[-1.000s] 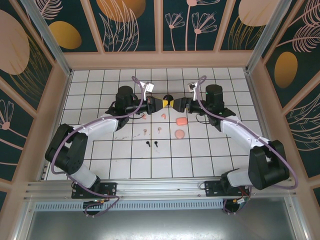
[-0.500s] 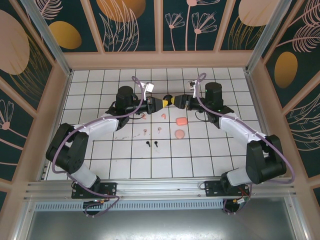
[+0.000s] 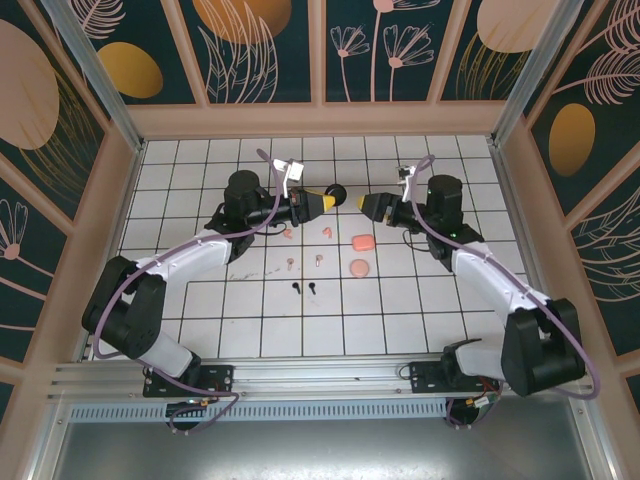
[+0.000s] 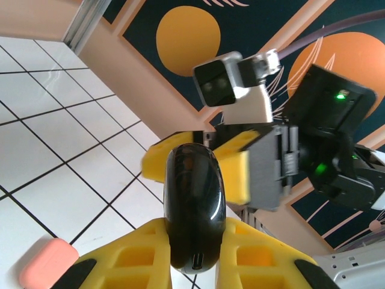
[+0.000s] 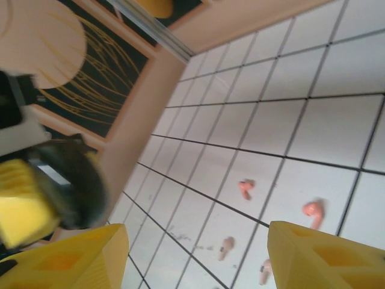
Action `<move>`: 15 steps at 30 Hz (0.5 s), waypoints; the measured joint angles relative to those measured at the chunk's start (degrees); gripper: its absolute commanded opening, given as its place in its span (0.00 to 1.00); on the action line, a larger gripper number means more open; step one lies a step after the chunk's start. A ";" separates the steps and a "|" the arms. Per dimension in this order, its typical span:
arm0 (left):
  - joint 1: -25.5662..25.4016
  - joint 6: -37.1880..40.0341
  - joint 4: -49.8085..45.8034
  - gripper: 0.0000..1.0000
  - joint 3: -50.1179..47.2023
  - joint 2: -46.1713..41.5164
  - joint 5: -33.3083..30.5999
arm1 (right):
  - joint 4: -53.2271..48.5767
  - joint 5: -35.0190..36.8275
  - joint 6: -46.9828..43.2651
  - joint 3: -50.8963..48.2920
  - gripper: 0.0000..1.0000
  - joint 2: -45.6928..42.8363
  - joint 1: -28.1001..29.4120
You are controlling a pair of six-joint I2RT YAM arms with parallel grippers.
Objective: Insert the wireless bluetooth earbuds into the charging case
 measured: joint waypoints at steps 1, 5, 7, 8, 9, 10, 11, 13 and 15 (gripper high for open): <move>0.00 0.00 0.09 0.00 -0.07 0.00 0.00 | 0.46 -0.11 0.35 0.02 0.64 -0.81 0.57; 0.00 -0.02 0.39 0.00 -0.09 0.00 0.02 | 0.57 -0.17 1.16 1.68 0.65 -1.07 3.50; 0.00 -0.02 0.42 0.00 -0.09 0.00 0.04 | 0.57 -0.15 1.18 3.04 0.65 -0.44 4.72; 0.00 -0.02 0.42 0.00 -0.09 0.00 0.07 | 0.61 -0.11 1.18 3.91 0.65 0.17 5.29; 0.00 -0.04 0.42 0.00 -0.11 0.00 0.07 | 0.66 0.04 1.18 4.79 0.65 0.87 5.75; 0.00 -0.02 0.44 0.00 -0.11 0.00 0.17 | 0.70 0.17 1.18 5.42 0.65 1.55 6.05; 0.00 -0.04 0.42 0.00 -0.11 0.00 0.22 | 0.76 0.44 1.18 5.88 0.64 2.25 6.29; 0.00 -0.17 0.44 0.00 -0.15 -0.02 0.22 | 0.96 0.72 1.20 6.19 0.64 3.48 6.56; 0.00 -0.28 0.37 0.00 -0.22 -0.02 0.07 | 1.03 1.01 1.22 6.23 0.62 4.72 6.54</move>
